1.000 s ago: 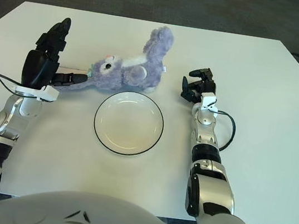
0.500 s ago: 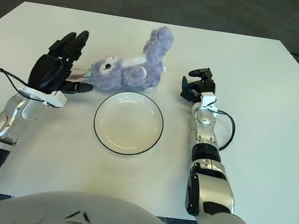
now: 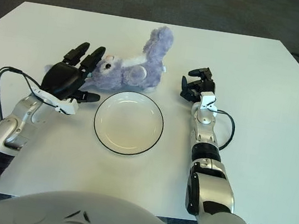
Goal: Put the doll into the plate.
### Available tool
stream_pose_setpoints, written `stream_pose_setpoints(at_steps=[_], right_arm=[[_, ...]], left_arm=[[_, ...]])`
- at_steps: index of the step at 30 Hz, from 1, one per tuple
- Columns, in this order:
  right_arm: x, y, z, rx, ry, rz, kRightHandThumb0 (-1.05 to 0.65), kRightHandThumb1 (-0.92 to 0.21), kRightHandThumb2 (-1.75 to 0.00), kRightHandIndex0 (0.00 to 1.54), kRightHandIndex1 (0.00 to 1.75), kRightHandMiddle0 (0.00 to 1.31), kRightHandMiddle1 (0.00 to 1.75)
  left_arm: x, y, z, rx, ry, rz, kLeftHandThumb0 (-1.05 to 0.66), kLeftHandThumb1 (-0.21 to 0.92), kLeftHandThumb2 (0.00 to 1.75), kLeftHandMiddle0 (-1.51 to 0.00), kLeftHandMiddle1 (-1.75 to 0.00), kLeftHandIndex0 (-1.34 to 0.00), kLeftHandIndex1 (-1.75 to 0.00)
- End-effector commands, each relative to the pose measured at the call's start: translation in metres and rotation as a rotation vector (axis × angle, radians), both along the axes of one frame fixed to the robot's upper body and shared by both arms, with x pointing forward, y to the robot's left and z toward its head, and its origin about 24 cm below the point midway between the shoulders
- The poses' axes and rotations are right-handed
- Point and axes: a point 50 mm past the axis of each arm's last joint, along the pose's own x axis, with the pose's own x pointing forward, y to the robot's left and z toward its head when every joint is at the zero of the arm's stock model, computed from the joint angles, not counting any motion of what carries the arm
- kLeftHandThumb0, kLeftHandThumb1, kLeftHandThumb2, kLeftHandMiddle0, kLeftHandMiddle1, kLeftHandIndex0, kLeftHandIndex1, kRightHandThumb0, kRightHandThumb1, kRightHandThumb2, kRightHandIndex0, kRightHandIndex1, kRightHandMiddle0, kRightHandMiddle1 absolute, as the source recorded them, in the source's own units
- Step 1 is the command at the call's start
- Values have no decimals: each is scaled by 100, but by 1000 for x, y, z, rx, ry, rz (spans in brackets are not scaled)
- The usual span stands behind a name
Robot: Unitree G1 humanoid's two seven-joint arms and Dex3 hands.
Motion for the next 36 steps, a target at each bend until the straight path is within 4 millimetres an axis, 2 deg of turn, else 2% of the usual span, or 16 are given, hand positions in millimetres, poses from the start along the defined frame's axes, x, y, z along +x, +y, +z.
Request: stream_pose_setpoints(at_steps=[1, 11, 18, 29, 36], right_arm=[[-12, 7, -28, -1, 136, 19, -1, -51, -102, 59, 158, 31, 165], [-12, 8, -28, -14, 137, 20, -1, -52, -100, 57, 159, 30, 164], [-12, 8, -28, -19, 139, 24, -1, -53, -99, 57, 159, 30, 164], [-12, 8, -29, -18, 141, 24, -1, -53, -99, 57, 160, 30, 162], [-12, 8, -29, -11, 144, 23, -1, -53, -99, 57, 159, 30, 163]], left_arm=[[5, 0, 1, 28, -3, -10, -93, 92, 38, -4, -1, 0, 0], [10, -2, -4, 91, 3, -36, -83, 88, 28, -5, -1, 0, 0], [26, -16, -11, 121, 48, -21, -74, 82, 25, -1, 0, 0, 0], [34, -22, -15, 130, 83, 35, -74, 71, 33, -1, 0, 0, 0], [41, -22, -19, 167, 14, 70, -70, 57, 52, -6, -2, 0, 0]])
